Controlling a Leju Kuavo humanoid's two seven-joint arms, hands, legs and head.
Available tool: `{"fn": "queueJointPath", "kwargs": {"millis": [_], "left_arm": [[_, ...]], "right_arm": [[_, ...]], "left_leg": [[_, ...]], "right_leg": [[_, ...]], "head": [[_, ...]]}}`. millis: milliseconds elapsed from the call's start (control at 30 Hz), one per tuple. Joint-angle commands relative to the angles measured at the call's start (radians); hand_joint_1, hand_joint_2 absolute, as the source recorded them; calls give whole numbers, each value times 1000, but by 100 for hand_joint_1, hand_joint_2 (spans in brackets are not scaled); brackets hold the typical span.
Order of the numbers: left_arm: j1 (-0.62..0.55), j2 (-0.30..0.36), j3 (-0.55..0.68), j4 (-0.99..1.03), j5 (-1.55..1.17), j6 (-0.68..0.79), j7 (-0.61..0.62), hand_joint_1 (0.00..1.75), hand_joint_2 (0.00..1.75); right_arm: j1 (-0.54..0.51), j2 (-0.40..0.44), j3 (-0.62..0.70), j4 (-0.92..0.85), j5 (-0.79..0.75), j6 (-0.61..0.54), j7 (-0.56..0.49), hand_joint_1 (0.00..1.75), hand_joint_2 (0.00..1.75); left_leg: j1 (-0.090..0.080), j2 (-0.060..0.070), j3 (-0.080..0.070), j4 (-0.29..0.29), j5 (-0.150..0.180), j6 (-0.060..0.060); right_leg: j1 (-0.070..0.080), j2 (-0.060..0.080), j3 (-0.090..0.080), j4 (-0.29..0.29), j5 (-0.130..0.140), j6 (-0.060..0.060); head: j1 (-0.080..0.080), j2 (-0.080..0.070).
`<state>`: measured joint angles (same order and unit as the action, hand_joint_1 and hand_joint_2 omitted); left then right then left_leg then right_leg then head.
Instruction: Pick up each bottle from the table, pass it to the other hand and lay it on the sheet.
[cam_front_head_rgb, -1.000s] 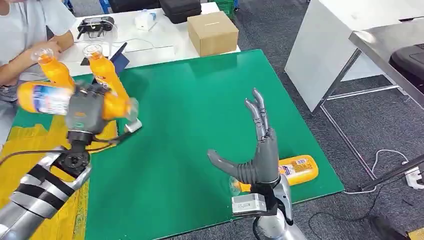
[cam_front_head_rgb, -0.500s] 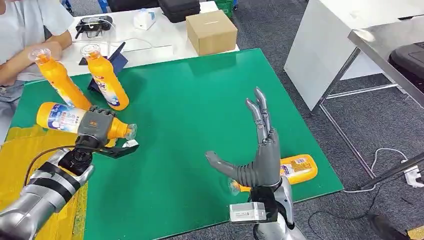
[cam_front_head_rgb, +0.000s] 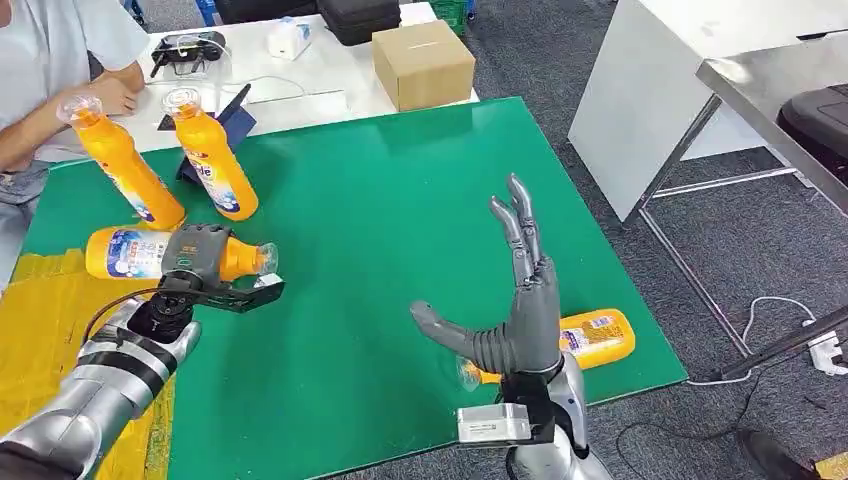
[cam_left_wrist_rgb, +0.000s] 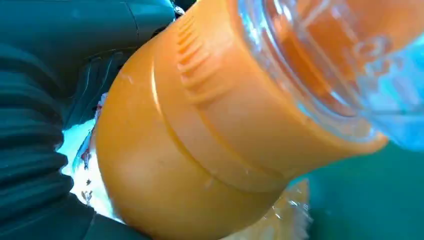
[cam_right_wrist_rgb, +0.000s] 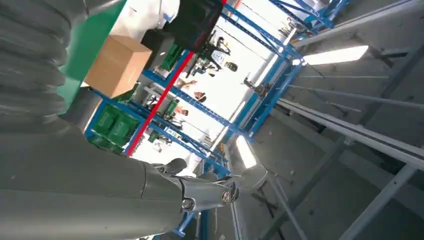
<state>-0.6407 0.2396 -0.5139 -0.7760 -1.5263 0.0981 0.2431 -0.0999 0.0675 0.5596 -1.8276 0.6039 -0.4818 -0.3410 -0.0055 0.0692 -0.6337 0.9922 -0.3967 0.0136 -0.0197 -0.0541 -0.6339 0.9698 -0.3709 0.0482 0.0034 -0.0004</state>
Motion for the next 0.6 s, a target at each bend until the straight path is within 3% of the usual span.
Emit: {"fn": "queueJointPath", "kwargs": {"millis": [33,367,500,600], "left_arm": [[-44,-71,90,125,35,0,-65,0,175],[-59,-70,84,195,46,-64,-67,0,175],[-70,-76,72,213,55,-90,-78,0,175],[-52,-75,81,189,89,-26,-114,0,175]], "right_arm": [[-27,-19,12,63,-6,9,9,0,175],[-35,-17,12,79,-7,16,15,0,175],[-52,-13,16,85,-13,33,33,0,175],[-38,-24,12,95,-16,31,28,0,175]], "left_leg": [[2,-6,5,1,-2,-1],[1,-3,2,0,-1,-1],[3,-8,7,2,-4,-2],[1,-4,3,0,-1,-1]], "right_leg": [[1,2,6,0,-2,-2],[0,2,3,0,-1,-1],[1,4,8,1,-4,-3],[0,2,4,-1,-1,-1]], "head": [[0,0],[0,0],[0,0],[0,0]]}}
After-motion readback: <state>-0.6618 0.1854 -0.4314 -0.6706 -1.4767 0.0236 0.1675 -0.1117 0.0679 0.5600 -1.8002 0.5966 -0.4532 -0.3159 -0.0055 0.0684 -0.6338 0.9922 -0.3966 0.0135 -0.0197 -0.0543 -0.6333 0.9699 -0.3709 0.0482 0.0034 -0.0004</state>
